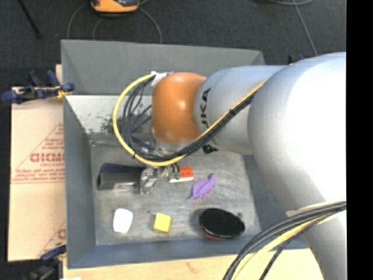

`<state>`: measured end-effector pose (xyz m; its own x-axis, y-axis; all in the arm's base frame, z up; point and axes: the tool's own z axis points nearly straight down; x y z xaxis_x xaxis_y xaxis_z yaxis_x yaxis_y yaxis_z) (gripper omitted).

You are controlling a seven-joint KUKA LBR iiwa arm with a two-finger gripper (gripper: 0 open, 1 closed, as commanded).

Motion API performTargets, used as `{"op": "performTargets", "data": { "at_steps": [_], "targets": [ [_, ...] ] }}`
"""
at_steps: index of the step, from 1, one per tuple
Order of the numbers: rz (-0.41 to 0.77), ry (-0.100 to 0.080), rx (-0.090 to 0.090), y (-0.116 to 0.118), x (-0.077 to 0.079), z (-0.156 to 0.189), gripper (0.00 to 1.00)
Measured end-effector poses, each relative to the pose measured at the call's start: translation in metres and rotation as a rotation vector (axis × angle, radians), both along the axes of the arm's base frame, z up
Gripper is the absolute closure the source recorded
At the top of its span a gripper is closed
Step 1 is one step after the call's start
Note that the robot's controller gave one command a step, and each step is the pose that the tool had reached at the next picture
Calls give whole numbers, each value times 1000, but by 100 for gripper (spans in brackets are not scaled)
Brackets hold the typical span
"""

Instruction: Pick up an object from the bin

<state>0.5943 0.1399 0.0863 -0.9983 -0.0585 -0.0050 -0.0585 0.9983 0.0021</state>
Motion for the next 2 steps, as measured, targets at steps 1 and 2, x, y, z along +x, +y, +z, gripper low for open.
{"op": "performTargets", "data": {
  "at_steps": [1,2],
  "targets": [
    [0,0,0,0,0,1,100],
    [61,6,-5,-12,8,9,100]
  ]
}}
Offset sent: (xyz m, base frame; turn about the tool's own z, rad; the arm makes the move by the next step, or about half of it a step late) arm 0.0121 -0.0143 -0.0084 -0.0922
